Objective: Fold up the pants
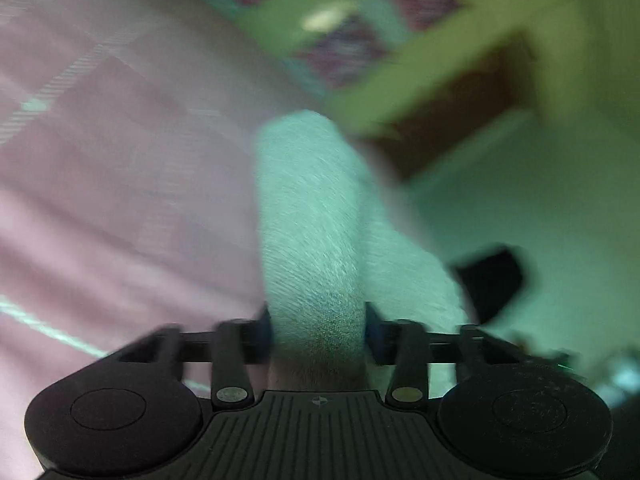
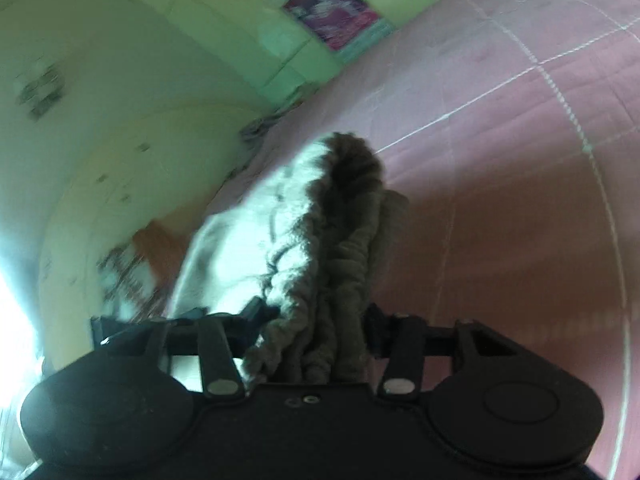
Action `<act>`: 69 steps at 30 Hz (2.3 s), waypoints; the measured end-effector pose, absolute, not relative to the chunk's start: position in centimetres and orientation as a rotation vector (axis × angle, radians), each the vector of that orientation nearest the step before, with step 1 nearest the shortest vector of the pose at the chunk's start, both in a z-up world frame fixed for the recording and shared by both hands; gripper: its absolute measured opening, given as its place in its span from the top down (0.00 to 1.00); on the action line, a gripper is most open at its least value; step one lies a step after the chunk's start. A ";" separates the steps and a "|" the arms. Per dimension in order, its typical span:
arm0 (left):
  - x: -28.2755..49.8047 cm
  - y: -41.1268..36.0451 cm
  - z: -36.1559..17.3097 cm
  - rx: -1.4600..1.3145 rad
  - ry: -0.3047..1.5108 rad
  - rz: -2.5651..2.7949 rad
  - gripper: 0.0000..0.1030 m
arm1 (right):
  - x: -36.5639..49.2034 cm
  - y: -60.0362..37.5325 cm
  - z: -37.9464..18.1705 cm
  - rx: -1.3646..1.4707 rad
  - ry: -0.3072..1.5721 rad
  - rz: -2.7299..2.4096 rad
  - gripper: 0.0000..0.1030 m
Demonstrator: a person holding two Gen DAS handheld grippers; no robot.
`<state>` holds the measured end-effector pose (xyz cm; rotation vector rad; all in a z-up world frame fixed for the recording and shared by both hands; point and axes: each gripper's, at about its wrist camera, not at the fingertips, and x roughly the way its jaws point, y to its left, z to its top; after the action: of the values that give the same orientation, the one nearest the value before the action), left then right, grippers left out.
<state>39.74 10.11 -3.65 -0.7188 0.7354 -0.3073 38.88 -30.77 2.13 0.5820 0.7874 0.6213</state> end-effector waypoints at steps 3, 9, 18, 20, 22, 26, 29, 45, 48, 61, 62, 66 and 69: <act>38.1 9.5 -3.9 -0.678 0.725 -0.285 0.52 | 41.0 -31.0 -0.7 0.524 0.892 0.320 0.35; 37.6 4.4 -5.3 -0.346 0.816 -0.215 0.44 | 39.8 -29.2 -3.3 0.521 0.910 0.426 0.21; 30.9 0.5 -0.5 -0.165 0.688 -0.110 0.42 | 33.2 -26.8 1.9 0.349 0.738 0.403 0.09; 28.3 -0.6 0.7 -0.127 0.649 -0.101 0.31 | 31.1 -27.5 3.5 0.299 0.710 0.417 0.06; 25.6 -2.0 1.7 -0.090 0.609 -0.097 0.29 | 28.3 -28.2 4.8 0.250 0.677 0.427 0.00; 20.3 -2.5 3.4 -0.070 0.578 -0.097 0.28 | 21.9 -27.3 6.3 0.095 0.557 0.391 0.00; 15.9 -2.3 4.9 -0.054 0.558 -0.096 0.26 | 17.5 -27.3 6.5 0.015 0.470 0.363 0.00; 2.2 -3.2 -0.3 -0.010 0.501 -0.046 0.12 | 5.6 -28.7 1.4 -0.023 0.360 0.154 0.00; 2.5 -2.2 0.2 -0.076 0.475 -0.040 0.09 | 6.0 -28.6 1.2 -0.022 0.386 0.145 0.00; 2.5 -2.1 -0.2 -0.056 0.447 -0.028 0.00 | 6.1 -28.4 0.5 -0.022 0.386 0.147 0.00; 2.5 -2.0 -0.2 -0.058 0.445 -0.027 0.00 | 6.1 -28.3 0.5 -0.022 0.386 0.147 0.00; 2.3 -2.0 -0.2 -0.058 0.439 -0.031 0.00 | 6.1 -28.3 0.5 -0.026 0.385 0.148 0.00; 2.3 -2.1 -0.1 -0.058 0.440 -0.034 0.00 | 6.1 -28.3 0.5 -0.028 0.386 0.148 0.00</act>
<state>2.32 -2.13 -0.15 -0.0585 0.4398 -0.0341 6.14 -28.27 0.53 -0.0283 0.3864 0.1481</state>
